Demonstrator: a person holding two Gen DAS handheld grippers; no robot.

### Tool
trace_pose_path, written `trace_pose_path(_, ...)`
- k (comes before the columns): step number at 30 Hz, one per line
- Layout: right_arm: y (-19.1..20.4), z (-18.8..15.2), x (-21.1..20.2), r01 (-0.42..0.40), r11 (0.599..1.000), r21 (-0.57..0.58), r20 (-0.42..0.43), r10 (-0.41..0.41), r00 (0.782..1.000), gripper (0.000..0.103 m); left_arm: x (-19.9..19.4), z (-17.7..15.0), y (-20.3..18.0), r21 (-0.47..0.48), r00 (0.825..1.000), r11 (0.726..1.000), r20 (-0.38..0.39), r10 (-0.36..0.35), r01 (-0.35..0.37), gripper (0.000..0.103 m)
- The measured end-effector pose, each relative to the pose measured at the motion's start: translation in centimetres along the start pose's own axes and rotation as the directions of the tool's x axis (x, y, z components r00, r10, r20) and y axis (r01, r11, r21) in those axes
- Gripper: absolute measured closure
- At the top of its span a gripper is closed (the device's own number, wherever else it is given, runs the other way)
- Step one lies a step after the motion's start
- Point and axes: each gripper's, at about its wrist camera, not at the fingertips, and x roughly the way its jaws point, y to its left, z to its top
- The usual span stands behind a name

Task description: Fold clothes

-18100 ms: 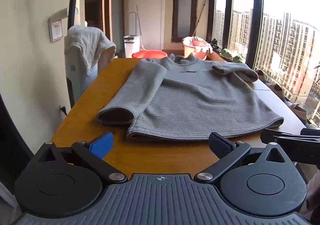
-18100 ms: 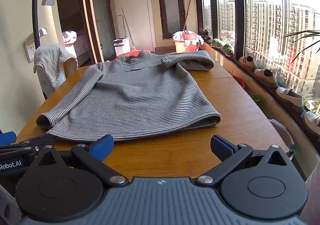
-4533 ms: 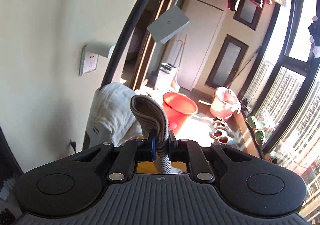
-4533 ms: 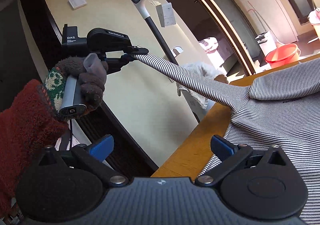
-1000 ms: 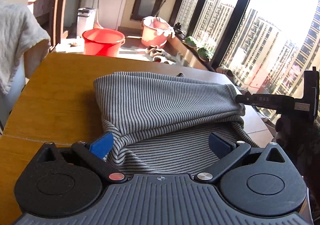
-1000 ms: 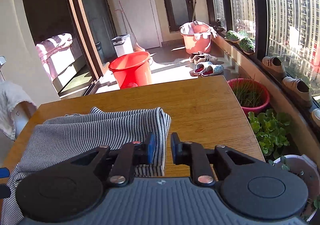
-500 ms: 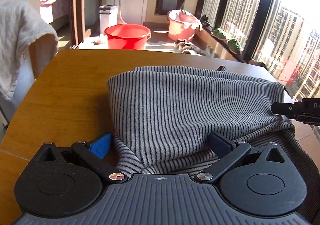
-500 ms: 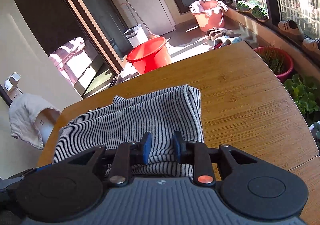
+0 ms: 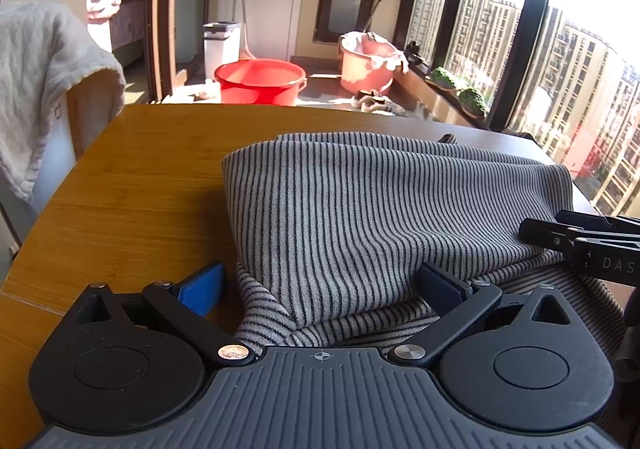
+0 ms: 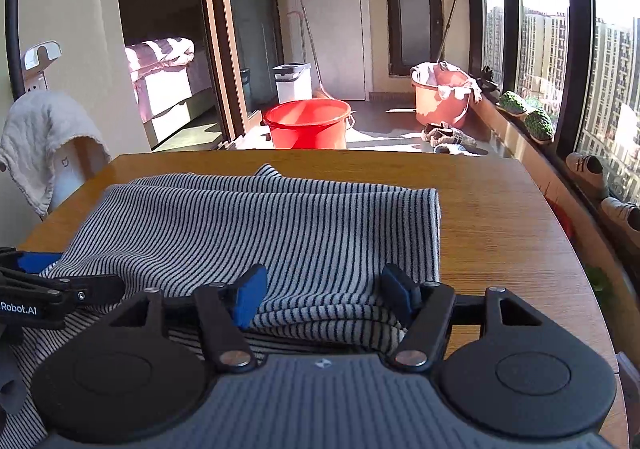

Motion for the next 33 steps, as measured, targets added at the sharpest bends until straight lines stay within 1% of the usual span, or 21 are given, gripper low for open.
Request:
trace_pose_path(2, 0.6, 0.2, 0.1, 0.030, 0.999, -0.025, 0.001, -0.030, 1.000, 0.035, -0.2, -0.2, 0.0, -0.011, 1.000, 1.000, 0.007, -0.002, 0.002, 0.000)
trace_pose_path(5, 0.8, 0.3, 0.1, 0.052, 0.998, -0.024, 0.005, -0.052, 0.999, 0.030, -0.4, -0.3, 0.3, -0.030, 1.000, 1.000, 0.016, -0.005, 0.005, 0.000)
trace_pose_path(6, 1.0, 0.4, 0.1, 0.069, 0.997, -0.030, 0.007, -0.069, 0.998, 0.027, -0.5, -0.3, 0.4, -0.038, 1.000, 0.999, 0.020, -0.004, 0.005, 0.000)
trace_pose_path(7, 1.2, 0.4, 0.1, 0.090, 0.995, -0.037, 0.008, -0.090, 0.996, 0.021, -0.6, -0.3, 0.5, -0.045, 1.000, 0.999, 0.023, -0.003, 0.004, 0.000)
trace_pose_path(9, 2.0, 0.4, 0.2, 0.178, 0.982, -0.058, 0.013, -0.177, 0.984, 0.011, -0.8, -0.4, 0.8, -0.062, 1.000, 0.998, 0.029, 0.000, 0.002, 0.000)
trace_pose_path(10, 2.3, 0.3, 0.2, 0.219, 0.973, -0.070, 0.017, -0.218, 0.976, 0.011, -0.9, -0.4, 0.9, -0.070, 0.999, 0.998, 0.033, 0.003, -0.001, 0.000)
trace_pose_path(14, 4.7, -0.5, -0.3, 0.325, 0.930, -0.174, 0.089, -0.314, 0.945, 0.011, -1.1, -0.4, 1.0, -0.083, 0.999, 0.996, 0.038, 0.016, -0.013, 0.000)
trace_pose_path(17, 6.1, -1.0, -0.7, 0.372, 0.900, -0.228, 0.138, -0.348, 0.927, 0.011, -1.2, -0.3, 0.8, -0.074, 0.999, 0.997, 0.038, 0.034, -0.031, 0.000)
trace_pose_path(20, 6.6, -1.3, -0.9, 0.375, 0.894, -0.244, 0.156, -0.345, 0.925, 0.011, -1.2, -0.3, 0.5, -0.061, 0.998, 0.997, 0.045, 0.045, -0.042, 0.000)
trace_pose_path(28, 5.4, -1.0, -1.2, 0.328, 0.924, -0.196, 0.139, -0.305, 0.942, 0.011, -1.3, -0.3, 0.6, -0.076, 0.998, 0.996, 0.048, 0.046, -0.043, 0.000)
trace_pose_path(33, 4.9, -1.3, -1.9, 0.277, 0.942, -0.191, 0.170, -0.246, 0.954, 0.011, -1.8, -0.8, 1.1, -0.076, 0.999, 0.997, 0.032, 0.010, -0.007, 0.000)
